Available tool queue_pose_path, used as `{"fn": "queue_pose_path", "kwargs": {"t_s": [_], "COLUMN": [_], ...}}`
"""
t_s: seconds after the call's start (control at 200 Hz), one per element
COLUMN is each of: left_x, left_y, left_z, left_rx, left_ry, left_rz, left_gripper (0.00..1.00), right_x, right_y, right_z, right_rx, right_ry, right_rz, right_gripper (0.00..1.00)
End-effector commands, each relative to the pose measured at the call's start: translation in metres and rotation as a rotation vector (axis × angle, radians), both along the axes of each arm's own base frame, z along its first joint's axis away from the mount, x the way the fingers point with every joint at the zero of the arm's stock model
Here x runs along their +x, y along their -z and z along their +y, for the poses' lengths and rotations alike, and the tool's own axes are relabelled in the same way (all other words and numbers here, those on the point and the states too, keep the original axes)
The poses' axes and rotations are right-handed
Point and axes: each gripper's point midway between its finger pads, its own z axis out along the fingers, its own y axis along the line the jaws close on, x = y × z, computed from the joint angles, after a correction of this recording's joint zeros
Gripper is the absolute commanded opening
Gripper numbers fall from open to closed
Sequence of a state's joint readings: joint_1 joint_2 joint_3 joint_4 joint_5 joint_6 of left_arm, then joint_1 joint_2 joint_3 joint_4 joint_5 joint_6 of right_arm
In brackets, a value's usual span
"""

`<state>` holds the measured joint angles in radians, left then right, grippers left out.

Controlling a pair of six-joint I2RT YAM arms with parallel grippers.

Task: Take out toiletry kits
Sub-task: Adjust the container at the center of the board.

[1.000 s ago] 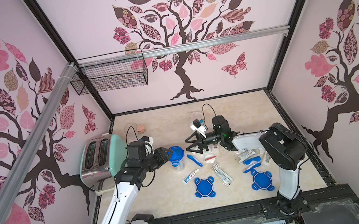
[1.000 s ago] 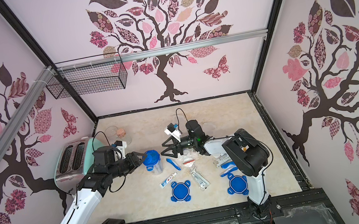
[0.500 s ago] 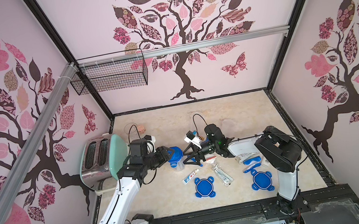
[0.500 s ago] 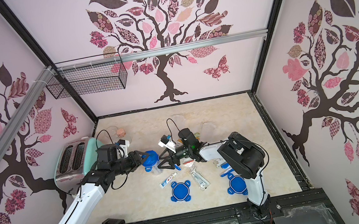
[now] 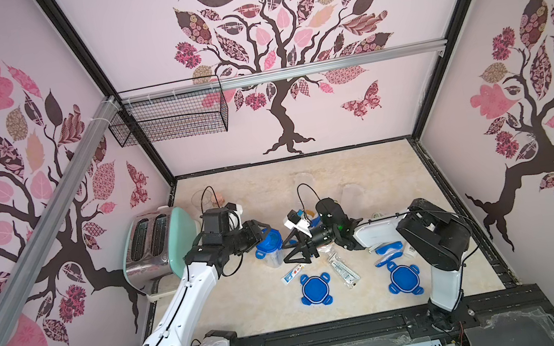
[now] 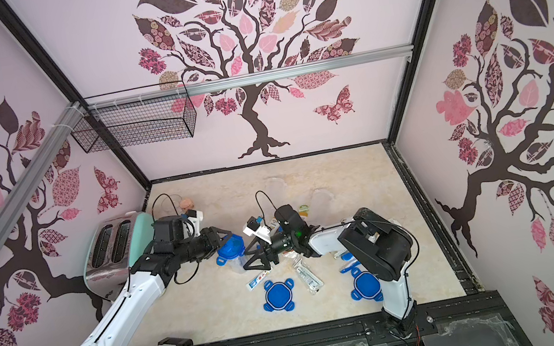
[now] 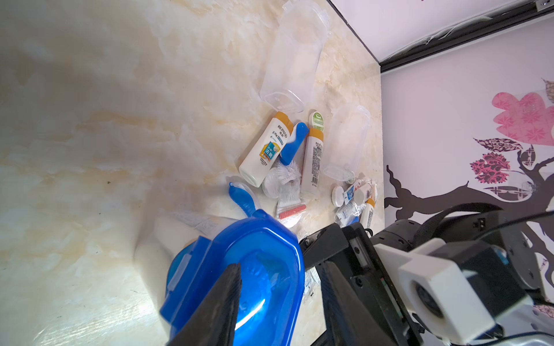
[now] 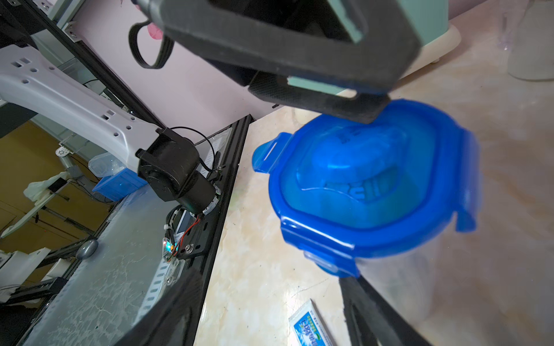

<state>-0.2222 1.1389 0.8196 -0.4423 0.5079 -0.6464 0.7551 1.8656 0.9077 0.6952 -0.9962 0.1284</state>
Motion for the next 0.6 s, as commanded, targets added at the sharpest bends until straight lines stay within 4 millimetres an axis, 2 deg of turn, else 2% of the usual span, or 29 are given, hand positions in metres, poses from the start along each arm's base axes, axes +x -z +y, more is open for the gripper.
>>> {"fn": "queue_pose_path", "kwargs": {"t_s": [0.0,0.165,0.35,0.595], "left_x": [-0.002,0.0,0.001,0.001], "left_y": [-0.001,-0.003,-0.005,-0.018], "left_z": [-0.004,-0.006,-0.009,-0.01], "left_rx": [-0.014,-0.018,-0.03,-0.039], "left_ry": [0.028,0.043,0.051,0.061], "left_rz": [0.009,0.013,0.009,-0.017], "left_gripper": [0.48,0.48,0.48,0.48], "right_x": [-0.011,-0.016,-0.032,-0.032], "right_y": [-0.017,-0.016,-0.013,-0.018], "right_z": [0.004,0.005,0.01,0.007], "right_rx": [0.047,0.046,0.042,0.048], "right_ry": [-0.027,-0.038,-0.067,-0.038], "right_rz": [-0.037,-0.024,-0.019,-0.013], "right_gripper": [0.75,0.75,0.75,0.75]}}
